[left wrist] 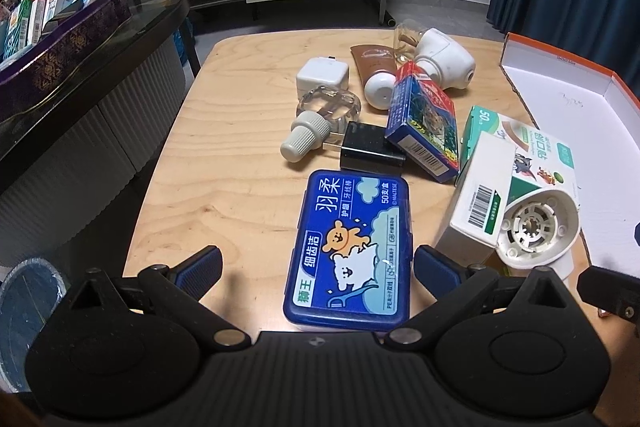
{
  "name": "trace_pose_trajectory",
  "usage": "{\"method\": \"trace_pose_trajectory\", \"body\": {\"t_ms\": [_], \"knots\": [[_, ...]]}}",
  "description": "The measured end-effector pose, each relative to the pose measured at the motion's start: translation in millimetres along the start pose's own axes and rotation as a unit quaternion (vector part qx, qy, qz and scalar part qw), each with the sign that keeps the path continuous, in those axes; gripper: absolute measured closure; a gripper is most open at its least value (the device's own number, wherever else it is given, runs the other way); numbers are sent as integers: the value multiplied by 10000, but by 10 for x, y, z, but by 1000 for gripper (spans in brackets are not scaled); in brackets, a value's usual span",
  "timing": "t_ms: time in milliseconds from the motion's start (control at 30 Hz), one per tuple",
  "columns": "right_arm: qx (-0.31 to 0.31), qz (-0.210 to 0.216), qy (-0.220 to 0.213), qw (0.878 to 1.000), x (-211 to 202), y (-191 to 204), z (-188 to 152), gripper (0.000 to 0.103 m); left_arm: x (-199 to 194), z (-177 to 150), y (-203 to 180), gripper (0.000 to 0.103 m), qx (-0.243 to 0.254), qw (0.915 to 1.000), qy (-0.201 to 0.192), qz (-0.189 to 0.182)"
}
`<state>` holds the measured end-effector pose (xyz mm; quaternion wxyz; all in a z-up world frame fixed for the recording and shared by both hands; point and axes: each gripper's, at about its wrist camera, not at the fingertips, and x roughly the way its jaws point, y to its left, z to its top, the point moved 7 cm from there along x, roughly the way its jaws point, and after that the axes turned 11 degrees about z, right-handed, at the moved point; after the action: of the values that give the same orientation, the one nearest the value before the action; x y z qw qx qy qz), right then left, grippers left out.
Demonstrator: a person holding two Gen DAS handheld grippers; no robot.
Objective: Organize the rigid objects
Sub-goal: 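Move both grippers toward the blue box and white heater, then grasp the blue toothpick box with the left gripper while the right grasps the white heater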
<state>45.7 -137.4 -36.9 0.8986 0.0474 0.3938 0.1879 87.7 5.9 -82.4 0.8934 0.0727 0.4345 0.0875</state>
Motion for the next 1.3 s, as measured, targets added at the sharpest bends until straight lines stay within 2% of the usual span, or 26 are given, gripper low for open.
{"method": "trace_pose_trajectory", "body": {"t_ms": [333, 433, 533, 633, 800, 1033, 1133, 1167, 1300], "knots": [[-6, 42, -2, 10000, 8, -40, 13, 1, 97, 53, -45, 2, 94, 9999, -55, -43], [-24, 117, 30, 9999, 19, -32, 9, 1, 120, 55, -74, 10, 149, 9998, -56, -141], [-34, 232, 87, 9997, 48, -4, -3, 1, 149, 40, -115, 22, 206, 9995, -26, -251], [-117, 374, 162, 9991, 119, 50, -23, 1, 136, 20, -145, 40, 216, 9992, -117, -318], [-213, 477, 350, 9980, 347, 81, -26, 1, 103, 4, -99, 40, 58, 9993, -125, -359], [-422, 464, 579, 9964, 725, 157, 19, 0, -63, 0, 129, 40, -275, 9992, -225, -207], [-765, 436, 509, 9948, 793, 246, 36, 8, -173, -9, 188, 40, -393, 9986, -285, -203], [-841, 448, 464, 9944, 782, 271, 42, 22, -206, -13, 202, 40, -436, 9984, -307, -211], [-813, 564, 366, 9944, 656, 264, 37, 23, -334, -18, 202, 40, -578, 9972, -389, -264]]}}
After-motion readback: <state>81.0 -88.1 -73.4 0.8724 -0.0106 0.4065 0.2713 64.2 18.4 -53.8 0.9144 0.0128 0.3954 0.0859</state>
